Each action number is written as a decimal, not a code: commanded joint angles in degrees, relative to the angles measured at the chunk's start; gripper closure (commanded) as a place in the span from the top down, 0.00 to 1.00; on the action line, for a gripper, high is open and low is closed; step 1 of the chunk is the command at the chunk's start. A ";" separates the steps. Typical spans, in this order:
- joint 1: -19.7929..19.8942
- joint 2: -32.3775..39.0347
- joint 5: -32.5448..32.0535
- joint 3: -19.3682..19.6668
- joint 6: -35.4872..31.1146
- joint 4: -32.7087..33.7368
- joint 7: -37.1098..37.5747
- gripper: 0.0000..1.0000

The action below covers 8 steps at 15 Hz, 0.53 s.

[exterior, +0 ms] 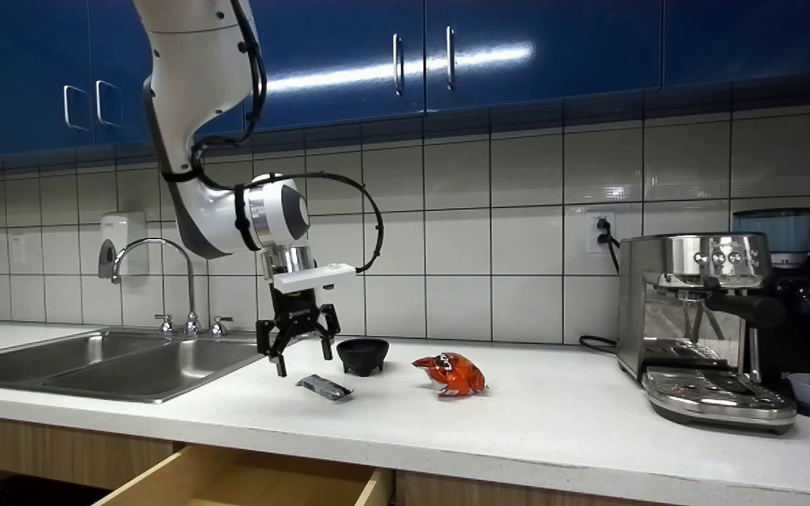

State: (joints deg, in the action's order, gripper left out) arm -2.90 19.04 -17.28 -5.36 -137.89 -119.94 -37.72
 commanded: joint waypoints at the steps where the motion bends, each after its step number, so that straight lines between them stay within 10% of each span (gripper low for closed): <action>1: 0.15 -0.20 -0.70 -0.08 -1.84 -0.52 0.89 1.00; 8: 0.04 1.46 -1.07 -0.08 -3.87 0.74 0.57 1.00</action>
State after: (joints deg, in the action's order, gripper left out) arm -2.91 19.55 -17.36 -5.36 -140.73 -120.12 -37.53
